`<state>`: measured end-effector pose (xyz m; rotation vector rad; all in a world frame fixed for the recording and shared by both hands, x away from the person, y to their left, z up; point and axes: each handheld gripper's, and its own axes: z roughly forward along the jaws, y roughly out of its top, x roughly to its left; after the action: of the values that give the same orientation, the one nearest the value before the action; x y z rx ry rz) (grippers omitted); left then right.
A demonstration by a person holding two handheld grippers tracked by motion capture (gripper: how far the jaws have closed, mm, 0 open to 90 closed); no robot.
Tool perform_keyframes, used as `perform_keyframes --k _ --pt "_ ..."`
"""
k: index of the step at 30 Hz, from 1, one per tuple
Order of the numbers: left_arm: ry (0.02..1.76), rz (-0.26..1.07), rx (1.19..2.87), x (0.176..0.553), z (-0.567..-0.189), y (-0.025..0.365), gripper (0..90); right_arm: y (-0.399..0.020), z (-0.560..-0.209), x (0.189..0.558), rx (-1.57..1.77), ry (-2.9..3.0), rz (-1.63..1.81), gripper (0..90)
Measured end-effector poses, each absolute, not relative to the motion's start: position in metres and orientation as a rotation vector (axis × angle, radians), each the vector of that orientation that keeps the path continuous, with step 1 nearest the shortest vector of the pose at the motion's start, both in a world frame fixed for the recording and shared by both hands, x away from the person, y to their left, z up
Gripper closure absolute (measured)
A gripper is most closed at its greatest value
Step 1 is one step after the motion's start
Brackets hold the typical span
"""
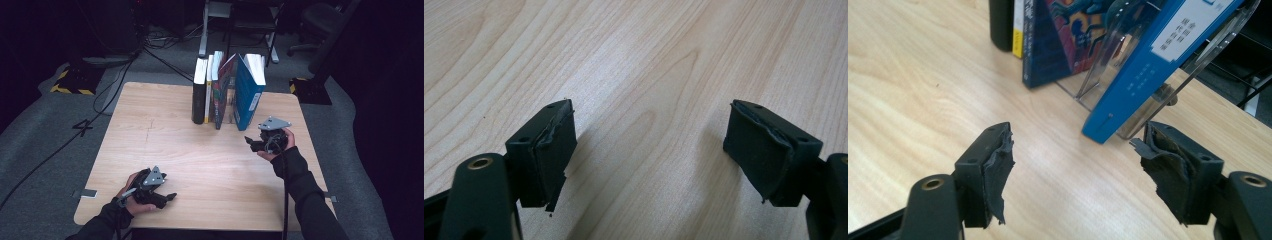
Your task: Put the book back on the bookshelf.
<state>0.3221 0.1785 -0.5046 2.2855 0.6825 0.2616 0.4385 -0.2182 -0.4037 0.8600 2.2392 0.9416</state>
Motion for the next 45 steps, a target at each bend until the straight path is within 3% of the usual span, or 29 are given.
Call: perform_keyframes --k 23,45 --pt "0.683 0.262 2.284 0.322 -0.505 0.178 20.8 -0.262 -0.416 0.385 0.792 2.260 0.917 28.1" --pt "0.684 0.261 2.283 0.323 -0.505 0.178 20.4 -0.314 -0.473 0.338 0.880 2.331 0.915 29.2"
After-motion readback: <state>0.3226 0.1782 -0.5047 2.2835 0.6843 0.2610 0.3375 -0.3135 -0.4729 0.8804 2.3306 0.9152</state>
